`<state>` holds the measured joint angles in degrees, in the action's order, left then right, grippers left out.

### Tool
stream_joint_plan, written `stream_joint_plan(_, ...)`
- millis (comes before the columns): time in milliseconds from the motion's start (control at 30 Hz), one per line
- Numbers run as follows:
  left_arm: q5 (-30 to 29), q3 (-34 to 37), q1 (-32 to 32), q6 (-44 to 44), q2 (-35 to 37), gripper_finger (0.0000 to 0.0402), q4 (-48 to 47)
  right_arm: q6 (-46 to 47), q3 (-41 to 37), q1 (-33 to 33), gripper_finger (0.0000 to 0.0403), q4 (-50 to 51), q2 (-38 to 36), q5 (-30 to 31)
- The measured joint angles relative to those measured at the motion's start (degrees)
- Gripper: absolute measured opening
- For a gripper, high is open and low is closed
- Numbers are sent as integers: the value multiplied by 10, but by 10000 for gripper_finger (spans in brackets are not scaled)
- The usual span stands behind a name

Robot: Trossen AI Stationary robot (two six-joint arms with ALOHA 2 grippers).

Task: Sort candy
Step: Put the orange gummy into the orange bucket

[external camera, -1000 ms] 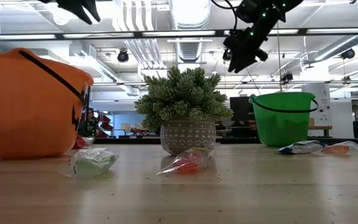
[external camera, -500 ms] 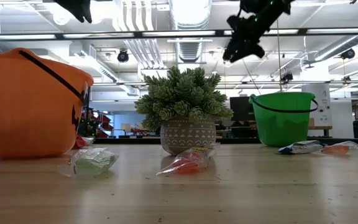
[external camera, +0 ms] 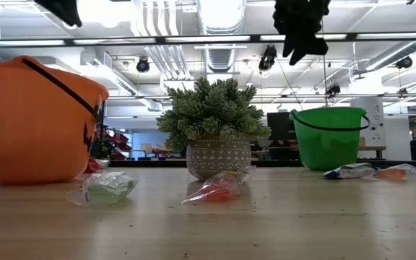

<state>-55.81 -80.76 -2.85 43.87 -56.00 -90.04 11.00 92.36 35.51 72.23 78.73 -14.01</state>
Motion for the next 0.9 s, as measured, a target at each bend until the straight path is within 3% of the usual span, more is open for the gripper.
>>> stream_joint_plan(433,13,67,0,-17,72,114,7,123,-13,-84,154,7,6,0)
stream_joint_plan(633,13,67,0,-35,85,114,20,153,-19,-141,179,60,20,2)
stream_joint_plan(900,34,67,0,-74,93,114,42,181,-92,-225,194,67,23,8)
